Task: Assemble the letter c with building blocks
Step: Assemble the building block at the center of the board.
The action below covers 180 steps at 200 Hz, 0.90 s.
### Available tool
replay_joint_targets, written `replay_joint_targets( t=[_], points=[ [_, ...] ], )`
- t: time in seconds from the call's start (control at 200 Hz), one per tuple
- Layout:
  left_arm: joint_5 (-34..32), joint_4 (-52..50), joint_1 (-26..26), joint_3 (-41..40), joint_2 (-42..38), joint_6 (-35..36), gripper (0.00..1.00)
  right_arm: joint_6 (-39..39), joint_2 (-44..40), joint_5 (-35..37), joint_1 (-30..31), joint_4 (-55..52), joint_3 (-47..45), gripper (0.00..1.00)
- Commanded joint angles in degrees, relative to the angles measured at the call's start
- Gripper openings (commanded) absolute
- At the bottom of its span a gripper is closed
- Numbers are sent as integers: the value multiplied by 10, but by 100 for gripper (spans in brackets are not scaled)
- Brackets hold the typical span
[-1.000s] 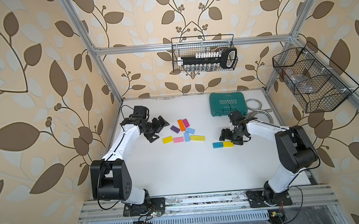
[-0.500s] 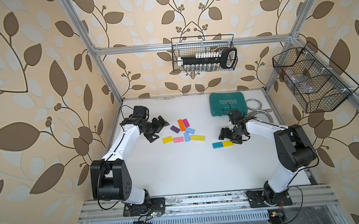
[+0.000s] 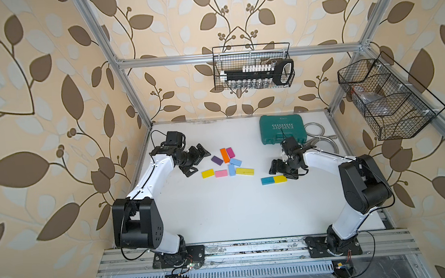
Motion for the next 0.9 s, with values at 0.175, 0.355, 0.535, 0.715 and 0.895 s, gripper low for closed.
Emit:
replay_joint_targets(
  t=[0.175,0.355,0.535,0.715,0.895],
  points=[
    [-1,2,-7,14,-2,-5,99,19,-9,-14,12,-11,-32,85],
    [-1,2,-6,13,-3,-6,99,23,-11,-15,16,-9,-35,85],
    [-1,2,-6,13,-4,-6,99,24,-11,-14,17,-9,-36,85],
    [-1,2,-6,13,-3,-6,99,24,-11,-13,17,-9,-37,85],
    [0,2,-6,13,-4,-6,99,24,-15,-8,17,-11,-36,85]
  ],
)
